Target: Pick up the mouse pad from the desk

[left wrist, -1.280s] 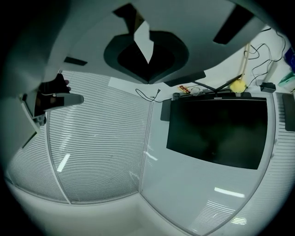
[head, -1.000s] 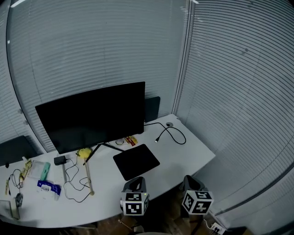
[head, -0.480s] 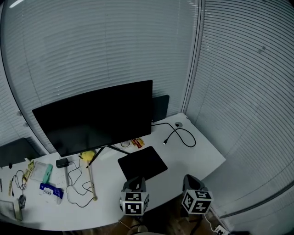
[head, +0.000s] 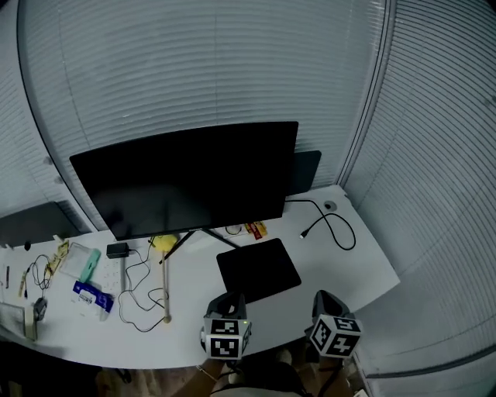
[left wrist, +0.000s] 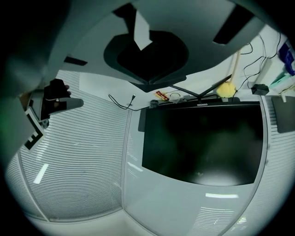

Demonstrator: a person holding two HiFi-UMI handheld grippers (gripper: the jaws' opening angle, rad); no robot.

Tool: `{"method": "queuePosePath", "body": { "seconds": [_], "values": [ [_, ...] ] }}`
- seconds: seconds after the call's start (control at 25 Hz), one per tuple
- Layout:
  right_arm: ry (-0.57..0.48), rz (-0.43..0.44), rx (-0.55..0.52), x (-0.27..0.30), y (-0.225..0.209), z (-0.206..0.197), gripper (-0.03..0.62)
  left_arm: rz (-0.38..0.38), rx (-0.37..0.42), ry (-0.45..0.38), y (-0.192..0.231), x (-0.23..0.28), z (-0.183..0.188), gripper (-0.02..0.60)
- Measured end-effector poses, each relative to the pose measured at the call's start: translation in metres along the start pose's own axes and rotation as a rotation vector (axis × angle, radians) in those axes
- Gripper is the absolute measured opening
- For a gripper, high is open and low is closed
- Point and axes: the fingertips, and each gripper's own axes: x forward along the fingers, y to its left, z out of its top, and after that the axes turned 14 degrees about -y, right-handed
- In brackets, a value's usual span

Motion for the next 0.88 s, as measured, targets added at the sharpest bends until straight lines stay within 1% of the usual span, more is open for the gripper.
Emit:
{"method": "queuePosePath", "body": {
  "seconds": [0.12, 0.24, 0.36, 0.56, 0.68, 0.76, 0.88],
  "values": [
    [0.005, 0.061, -0.018, 0.022, 0.008, 0.007, 0.034, 0.067, -0.022, -0.007, 0.012, 0.002, 0.001, 0.017],
    [0.006, 0.134, -0.041, 0.044, 0.02, 0.021, 0.034, 0.136, -0.038, -0.029, 0.02, 0.002, 0.011, 0.015],
    [0.009, 0.226, -0.066, 0.067, 0.037, 0.036, 0.034, 0.217, -0.054, -0.047, 0.029, -0.001, 0.023, 0.015],
    [0.019, 0.372, -0.101, 0.095, 0.064, 0.048, 0.034, 0.356, -0.088, -0.058, 0.044, -0.009, 0.026, 0.017],
    [0.024, 0.407, -0.116, 0.103, 0.068, 0.051, 0.034, 0.401, -0.087, -0.047, 0.047, -0.015, 0.026, 0.015],
    [0.039, 0.419, -0.112, 0.11, 0.07, 0.044, 0.034, 0.427, -0.08, -0.043, 0.049, -0.018, 0.024, 0.015],
    [0.064, 0.46, -0.124, 0.117, 0.08, 0.03, 0.034, 0.477, -0.08, -0.051, 0.059, -0.025, 0.02, 0.015]
  ]
}}
